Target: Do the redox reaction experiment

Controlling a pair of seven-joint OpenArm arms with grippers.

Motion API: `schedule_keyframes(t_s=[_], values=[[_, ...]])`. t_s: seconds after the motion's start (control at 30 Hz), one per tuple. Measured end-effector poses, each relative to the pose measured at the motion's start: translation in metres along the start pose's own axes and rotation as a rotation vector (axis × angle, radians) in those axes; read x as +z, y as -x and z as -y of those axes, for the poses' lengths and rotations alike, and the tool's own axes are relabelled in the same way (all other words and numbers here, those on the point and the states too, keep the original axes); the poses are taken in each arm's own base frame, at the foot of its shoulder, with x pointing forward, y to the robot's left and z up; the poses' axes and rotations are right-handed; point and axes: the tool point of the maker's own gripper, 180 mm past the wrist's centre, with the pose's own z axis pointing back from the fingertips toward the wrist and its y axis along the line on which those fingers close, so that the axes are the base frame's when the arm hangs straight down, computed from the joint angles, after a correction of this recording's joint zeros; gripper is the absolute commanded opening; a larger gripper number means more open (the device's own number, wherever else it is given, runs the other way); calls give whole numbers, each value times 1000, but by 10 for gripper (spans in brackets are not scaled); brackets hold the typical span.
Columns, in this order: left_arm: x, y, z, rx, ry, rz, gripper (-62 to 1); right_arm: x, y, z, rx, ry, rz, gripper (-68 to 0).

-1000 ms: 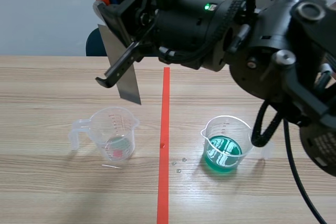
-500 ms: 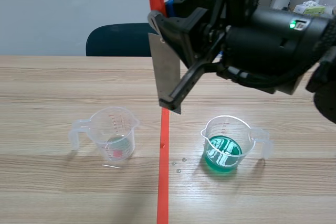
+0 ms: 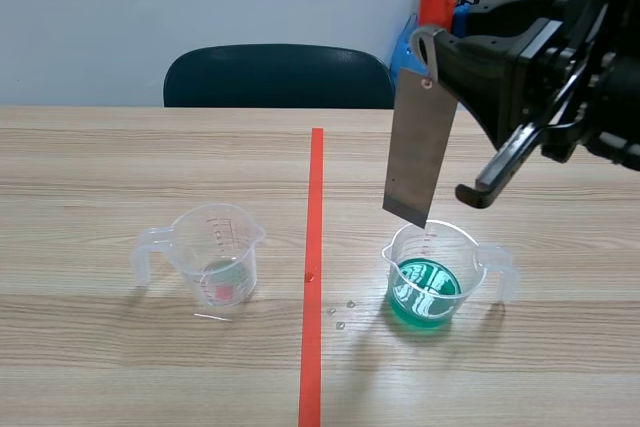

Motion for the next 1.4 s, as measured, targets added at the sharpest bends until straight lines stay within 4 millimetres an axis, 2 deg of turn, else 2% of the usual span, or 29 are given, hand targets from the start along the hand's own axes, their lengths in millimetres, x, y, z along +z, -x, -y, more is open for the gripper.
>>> schedule_keyframes(t_s=[0.2, 0.5, 0.77, 1.4], values=[[0, 0, 0, 0, -1, 0, 14, 11, 8, 9, 0, 32, -33, -662], [0, 0, 0, 0, 0, 0, 14, 23, 21, 2, -37, 34, -76, -662], [0, 0, 0, 0, 0, 0, 14, 26, 20, 17, -16, 99, -76, -662], [0, 0, 0, 0, 0, 0, 14, 25, 18, 17, -16, 100, -63, -662]])
